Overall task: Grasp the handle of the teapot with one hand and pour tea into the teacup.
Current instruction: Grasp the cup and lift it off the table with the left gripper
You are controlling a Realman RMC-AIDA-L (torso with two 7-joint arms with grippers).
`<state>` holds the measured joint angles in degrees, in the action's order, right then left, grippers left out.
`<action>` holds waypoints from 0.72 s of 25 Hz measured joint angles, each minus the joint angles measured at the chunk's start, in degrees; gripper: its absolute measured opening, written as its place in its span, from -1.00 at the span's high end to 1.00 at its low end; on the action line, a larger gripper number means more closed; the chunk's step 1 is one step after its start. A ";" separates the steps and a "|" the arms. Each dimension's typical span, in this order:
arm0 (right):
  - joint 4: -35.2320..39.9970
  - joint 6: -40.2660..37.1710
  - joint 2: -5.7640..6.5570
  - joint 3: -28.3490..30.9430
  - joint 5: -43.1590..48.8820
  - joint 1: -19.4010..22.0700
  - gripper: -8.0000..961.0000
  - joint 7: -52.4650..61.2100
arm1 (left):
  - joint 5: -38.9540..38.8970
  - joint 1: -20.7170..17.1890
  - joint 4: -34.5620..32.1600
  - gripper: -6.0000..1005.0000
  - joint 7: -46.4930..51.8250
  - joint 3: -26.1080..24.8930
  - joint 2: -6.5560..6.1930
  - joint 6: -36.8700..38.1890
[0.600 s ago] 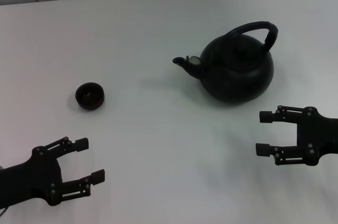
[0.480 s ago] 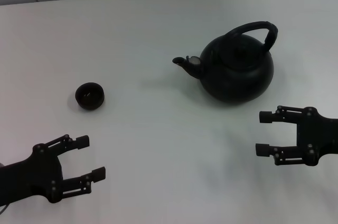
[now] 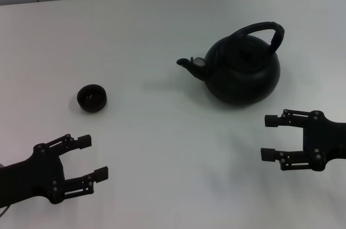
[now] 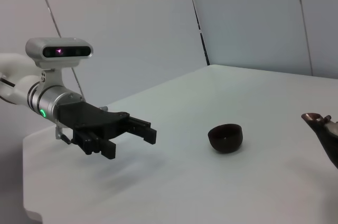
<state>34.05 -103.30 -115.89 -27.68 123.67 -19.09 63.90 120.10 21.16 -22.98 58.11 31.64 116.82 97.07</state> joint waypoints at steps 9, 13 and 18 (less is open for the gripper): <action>1.25 -0.33 -0.29 0.14 -0.08 -0.05 -0.69 0.08 | -0.06 -0.16 0.26 -0.72 -0.01 -1.42 0.30 0.02; 1.28 -0.20 -0.55 0.44 -0.22 -0.11 -0.69 0.18 | -0.08 -1.01 0.44 -0.72 -1.67 -10.58 1.28 -1.33; 1.28 0.10 -0.72 0.63 -0.36 -0.34 -0.69 0.26 | -0.15 -1.27 3.84 -0.72 -6.39 -19.95 1.57 -4.67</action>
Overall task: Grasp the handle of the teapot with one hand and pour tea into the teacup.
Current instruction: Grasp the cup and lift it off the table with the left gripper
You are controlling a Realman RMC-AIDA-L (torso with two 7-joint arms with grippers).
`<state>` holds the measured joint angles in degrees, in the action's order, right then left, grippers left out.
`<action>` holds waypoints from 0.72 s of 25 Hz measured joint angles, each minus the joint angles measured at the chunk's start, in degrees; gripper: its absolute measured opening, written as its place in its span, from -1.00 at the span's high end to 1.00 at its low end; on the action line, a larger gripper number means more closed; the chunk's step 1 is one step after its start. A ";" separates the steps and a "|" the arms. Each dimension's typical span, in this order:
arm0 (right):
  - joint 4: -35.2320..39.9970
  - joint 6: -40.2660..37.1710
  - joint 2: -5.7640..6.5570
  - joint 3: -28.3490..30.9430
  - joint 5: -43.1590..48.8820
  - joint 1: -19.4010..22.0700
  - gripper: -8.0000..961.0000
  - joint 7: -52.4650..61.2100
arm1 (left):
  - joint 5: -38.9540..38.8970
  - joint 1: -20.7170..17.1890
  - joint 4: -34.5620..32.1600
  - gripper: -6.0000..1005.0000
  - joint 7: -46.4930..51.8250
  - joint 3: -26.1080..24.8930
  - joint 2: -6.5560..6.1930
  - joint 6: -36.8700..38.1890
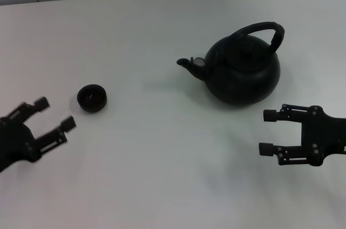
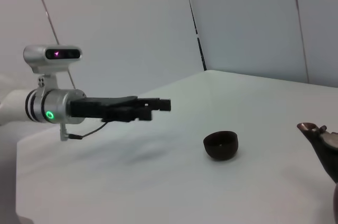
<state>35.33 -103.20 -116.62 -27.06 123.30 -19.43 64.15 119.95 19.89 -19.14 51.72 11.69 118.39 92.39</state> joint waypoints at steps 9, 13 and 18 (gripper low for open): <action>0.00 0.50 -0.10 0.10 -0.23 -0.32 -0.69 0.10 | 0.00 -0.10 6.29 -0.72 -11.02 -8.41 0.06 -3.90; 0.00 0.61 -0.14 0.10 -0.26 -0.60 -0.69 0.12 | 0.01 -0.11 6.34 -0.72 -11.08 -8.57 0.07 -3.96; -0.23 1.25 -0.14 0.08 -0.26 -0.91 -0.69 0.15 | 0.61 0.40 6.39 -0.72 -12.15 -8.22 0.13 -5.78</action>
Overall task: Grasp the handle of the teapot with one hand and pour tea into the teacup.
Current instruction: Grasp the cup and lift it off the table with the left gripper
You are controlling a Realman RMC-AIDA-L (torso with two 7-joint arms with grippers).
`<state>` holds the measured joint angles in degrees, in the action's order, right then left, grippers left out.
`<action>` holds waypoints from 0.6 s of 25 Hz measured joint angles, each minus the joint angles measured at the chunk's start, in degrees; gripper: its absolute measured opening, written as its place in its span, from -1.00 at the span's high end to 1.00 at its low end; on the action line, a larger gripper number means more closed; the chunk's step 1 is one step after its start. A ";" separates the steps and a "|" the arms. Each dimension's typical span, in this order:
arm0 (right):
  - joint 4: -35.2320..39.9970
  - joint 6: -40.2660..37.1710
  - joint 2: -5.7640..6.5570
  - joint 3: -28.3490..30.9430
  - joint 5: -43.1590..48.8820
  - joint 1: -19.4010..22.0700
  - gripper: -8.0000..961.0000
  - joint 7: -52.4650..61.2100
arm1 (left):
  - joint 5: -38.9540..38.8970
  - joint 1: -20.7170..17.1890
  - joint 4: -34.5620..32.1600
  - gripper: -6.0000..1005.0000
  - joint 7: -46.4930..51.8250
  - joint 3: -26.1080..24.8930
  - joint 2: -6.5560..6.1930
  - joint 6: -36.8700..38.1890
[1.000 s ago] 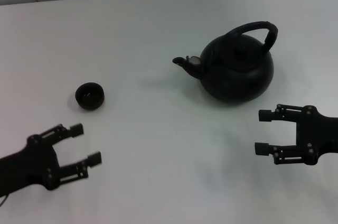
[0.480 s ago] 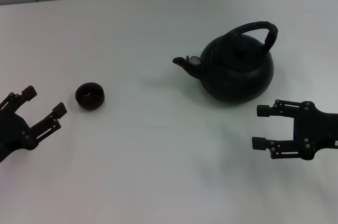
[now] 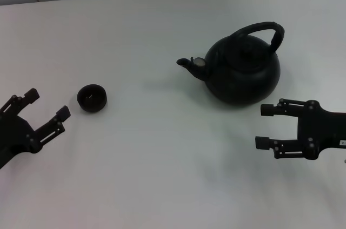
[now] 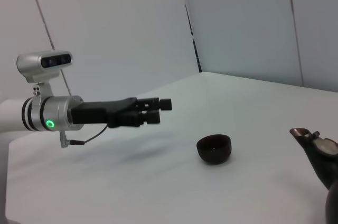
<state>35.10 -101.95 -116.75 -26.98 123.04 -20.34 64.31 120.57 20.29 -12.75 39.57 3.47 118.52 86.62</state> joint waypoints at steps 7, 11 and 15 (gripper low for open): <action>-0.04 0.10 0.03 -0.01 0.00 -0.09 -0.69 0.21 | 0.20 0.09 1.90 -0.72 -5.39 2.95 0.15 -5.59; -0.02 0.09 0.04 -0.01 0.00 -0.08 -0.69 0.61 | 0.22 0.29 2.22 -0.72 -5.94 4.19 0.14 -7.20; 0.08 0.09 0.04 0.00 0.00 0.00 -0.69 0.72 | 0.16 0.36 2.34 -0.72 -7.09 4.22 0.13 -7.63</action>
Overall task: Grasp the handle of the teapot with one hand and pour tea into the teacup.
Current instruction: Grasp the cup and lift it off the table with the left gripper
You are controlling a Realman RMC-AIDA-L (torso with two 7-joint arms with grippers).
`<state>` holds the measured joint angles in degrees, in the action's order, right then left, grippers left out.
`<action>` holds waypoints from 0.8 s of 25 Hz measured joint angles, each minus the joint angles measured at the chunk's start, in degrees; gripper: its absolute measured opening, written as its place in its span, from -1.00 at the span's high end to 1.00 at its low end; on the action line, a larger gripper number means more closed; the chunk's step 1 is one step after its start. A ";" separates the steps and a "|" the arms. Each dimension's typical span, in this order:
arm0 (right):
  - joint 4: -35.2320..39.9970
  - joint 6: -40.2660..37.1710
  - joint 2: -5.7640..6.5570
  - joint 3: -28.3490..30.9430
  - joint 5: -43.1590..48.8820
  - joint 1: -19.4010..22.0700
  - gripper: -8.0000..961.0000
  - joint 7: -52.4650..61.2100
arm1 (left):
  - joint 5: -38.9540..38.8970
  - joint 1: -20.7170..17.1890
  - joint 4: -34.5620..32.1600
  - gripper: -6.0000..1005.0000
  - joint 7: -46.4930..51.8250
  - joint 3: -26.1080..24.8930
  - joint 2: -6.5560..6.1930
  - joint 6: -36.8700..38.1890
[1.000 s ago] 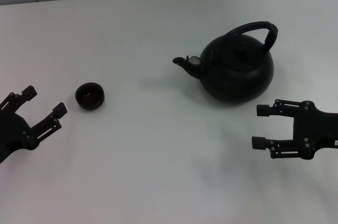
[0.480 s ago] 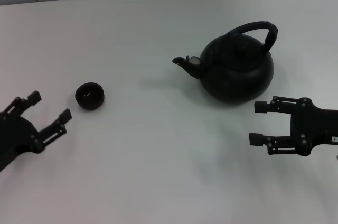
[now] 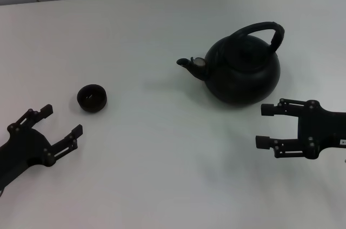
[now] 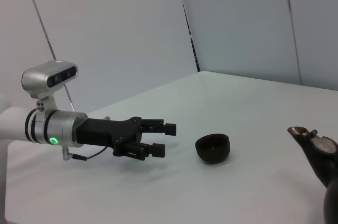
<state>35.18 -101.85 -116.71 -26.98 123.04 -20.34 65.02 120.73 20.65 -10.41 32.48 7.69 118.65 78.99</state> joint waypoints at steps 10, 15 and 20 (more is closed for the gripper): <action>-0.02 -0.12 0.00 0.08 0.00 0.29 -0.69 0.08 | -0.34 2.77 2.38 -0.72 -1.60 -0.34 0.17 -3.68; 0.07 -0.47 0.00 0.21 -0.01 0.36 -0.69 0.19 | -0.42 5.44 3.78 -0.72 -1.96 -0.40 0.18 -7.01; 0.15 -0.55 0.00 0.26 -0.05 0.41 -0.69 0.27 | -0.50 6.70 4.44 -0.72 -2.21 -0.47 0.23 -8.94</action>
<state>35.33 -102.40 -116.72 -26.72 122.99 -19.93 65.29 120.23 27.36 -5.96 30.28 7.22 118.87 70.05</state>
